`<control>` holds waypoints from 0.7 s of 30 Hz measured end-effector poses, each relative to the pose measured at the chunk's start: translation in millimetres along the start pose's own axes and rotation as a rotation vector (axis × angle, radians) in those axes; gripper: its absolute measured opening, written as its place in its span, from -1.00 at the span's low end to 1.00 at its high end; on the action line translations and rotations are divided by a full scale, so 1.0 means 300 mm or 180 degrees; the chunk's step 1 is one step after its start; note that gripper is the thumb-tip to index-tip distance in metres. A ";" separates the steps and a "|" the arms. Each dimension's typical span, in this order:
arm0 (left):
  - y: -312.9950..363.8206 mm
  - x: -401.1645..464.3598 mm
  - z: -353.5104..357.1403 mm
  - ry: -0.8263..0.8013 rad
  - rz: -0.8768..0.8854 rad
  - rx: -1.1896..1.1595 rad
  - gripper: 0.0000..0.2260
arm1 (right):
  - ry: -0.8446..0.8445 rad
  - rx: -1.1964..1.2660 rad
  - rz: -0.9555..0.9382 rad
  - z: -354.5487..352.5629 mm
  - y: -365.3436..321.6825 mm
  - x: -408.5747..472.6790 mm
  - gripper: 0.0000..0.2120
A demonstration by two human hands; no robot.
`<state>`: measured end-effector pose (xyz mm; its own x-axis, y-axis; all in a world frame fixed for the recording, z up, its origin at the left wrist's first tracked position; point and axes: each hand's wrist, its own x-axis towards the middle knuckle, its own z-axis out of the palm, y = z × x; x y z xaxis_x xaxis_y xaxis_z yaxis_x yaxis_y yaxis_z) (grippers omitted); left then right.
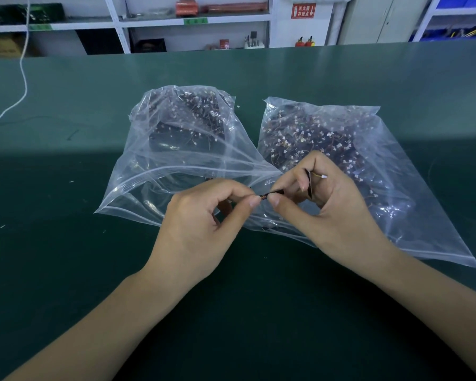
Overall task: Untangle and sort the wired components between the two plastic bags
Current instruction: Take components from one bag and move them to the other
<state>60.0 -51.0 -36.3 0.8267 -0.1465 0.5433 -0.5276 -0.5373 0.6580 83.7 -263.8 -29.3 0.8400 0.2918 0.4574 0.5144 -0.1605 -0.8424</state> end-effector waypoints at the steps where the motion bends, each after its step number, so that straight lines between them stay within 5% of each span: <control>1: -0.001 0.002 -0.002 0.0068 0.0006 0.0041 -0.93 | -0.0029 -0.0216 -0.0031 -0.007 -0.002 0.000 -0.65; 7: 0.002 0.012 -0.022 0.0385 0.0223 0.0202 -0.87 | -0.0656 -0.1916 -0.0753 -0.048 0.004 0.012 -0.61; 21: -0.022 0.013 -0.009 -0.0113 0.0964 0.0896 -0.97 | -0.0422 -0.1218 -0.0367 -0.059 0.020 0.016 -0.64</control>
<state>66.1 -45.7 -37.1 0.6510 -0.3589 0.6689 -0.6781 -0.6710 0.3000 93.8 -279.9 -27.0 0.7565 0.4432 0.4808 0.6518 -0.4509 -0.6098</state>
